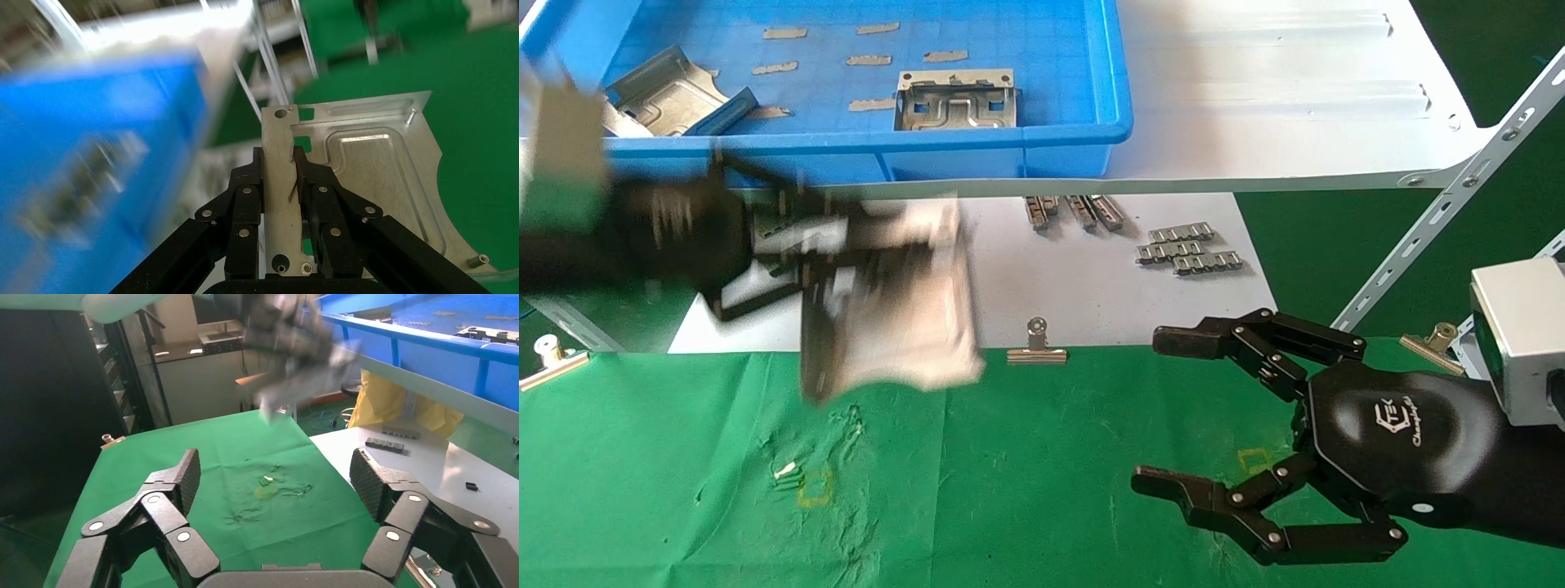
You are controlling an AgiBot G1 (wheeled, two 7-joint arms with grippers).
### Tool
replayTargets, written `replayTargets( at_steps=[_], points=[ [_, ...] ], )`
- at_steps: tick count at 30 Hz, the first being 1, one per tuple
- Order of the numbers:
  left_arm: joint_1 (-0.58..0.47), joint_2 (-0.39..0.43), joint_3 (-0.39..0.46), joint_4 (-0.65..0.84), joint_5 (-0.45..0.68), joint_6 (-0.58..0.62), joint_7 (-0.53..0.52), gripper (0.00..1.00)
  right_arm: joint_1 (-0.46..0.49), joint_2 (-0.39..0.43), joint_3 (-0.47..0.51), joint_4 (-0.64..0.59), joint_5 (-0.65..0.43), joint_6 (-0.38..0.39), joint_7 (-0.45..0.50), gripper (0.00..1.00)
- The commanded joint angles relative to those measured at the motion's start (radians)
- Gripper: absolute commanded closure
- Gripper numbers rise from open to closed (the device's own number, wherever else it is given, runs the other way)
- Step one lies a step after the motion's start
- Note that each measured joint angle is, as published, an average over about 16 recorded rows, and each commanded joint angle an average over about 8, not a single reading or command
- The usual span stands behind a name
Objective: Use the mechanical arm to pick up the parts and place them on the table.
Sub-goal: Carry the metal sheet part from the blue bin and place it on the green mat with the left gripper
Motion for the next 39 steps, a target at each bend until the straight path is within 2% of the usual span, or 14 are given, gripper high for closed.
replayTargets(
  at_steps=[1, 7, 16, 17, 18, 24, 25, 34, 39],
  points=[
    [0.032, -0.037, 0.047, -0.040, -0.002, -0.006, 0.034, 1.00, 0.000, 0.000, 0.000, 0.000, 0.000, 0.000, 0.000, 0.00],
    [0.044, -0.047, 0.155, 0.002, 0.106, -0.015, 0.174, 1.00, 0.000, 0.000, 0.000, 0.000, 0.000, 0.000, 0.000, 0.00],
    [0.045, -0.029, 0.239, 0.126, 0.168, -0.019, 0.302, 1.00, 0.000, 0.000, 0.000, 0.000, 0.000, 0.000, 0.000, 0.00],
    [0.046, -0.026, 0.246, 0.142, 0.172, -0.020, 0.315, 0.95, 0.000, 0.000, 0.000, 0.000, 0.000, 0.000, 0.000, 0.00],
    [0.047, -0.022, 0.252, 0.159, 0.176, -0.021, 0.327, 0.84, 0.000, 0.000, 0.000, 0.000, 0.000, 0.000, 0.000, 0.00],
    [0.053, 0.008, 0.282, 0.259, 0.193, -0.025, 0.401, 0.09, 0.000, 0.000, 0.000, 0.000, 0.000, 0.000, 0.000, 0.00],
    [0.053, 0.013, 0.286, 0.275, 0.195, -0.025, 0.412, 0.02, 0.000, 0.000, 0.000, 0.000, 0.000, 0.000, 0.000, 0.00],
    [0.032, 0.048, 0.286, 0.384, 0.173, -0.025, 0.500, 0.00, 0.000, 0.000, 0.000, 0.000, 0.000, 0.000, 0.000, 0.00],
    [0.020, 0.049, 0.271, 0.427, 0.135, -0.014, 0.492, 0.00, 0.000, 0.000, 0.000, 0.000, 0.000, 0.000, 0.000, 0.00]
  ],
)
